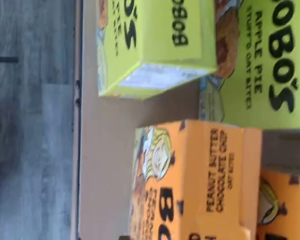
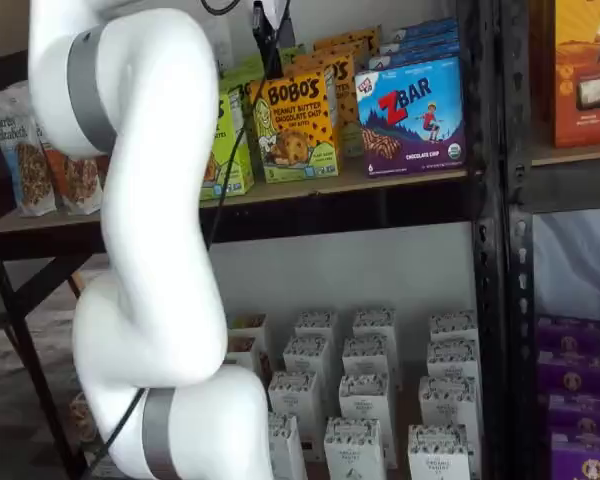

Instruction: Pick up the orange box on the top shelf, the fifth box from the left

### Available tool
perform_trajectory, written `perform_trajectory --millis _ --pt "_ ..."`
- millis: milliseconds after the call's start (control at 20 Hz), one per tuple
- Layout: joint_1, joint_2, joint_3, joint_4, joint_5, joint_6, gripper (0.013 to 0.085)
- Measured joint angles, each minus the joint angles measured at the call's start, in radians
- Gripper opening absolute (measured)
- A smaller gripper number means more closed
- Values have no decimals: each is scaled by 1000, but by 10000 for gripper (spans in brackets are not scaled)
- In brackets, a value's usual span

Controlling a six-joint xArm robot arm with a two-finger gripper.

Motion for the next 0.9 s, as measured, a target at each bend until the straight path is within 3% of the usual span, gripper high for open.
perform_trajectory --millis 150,350,550,900 --pt "-8 0 0 -26 5 -15 850" --pt "-17 18 -38 -25 50 -24 850" --pt "6 40 -59 -72 82 -15 850" --pt "28 108 -143 -93 145 1 850"
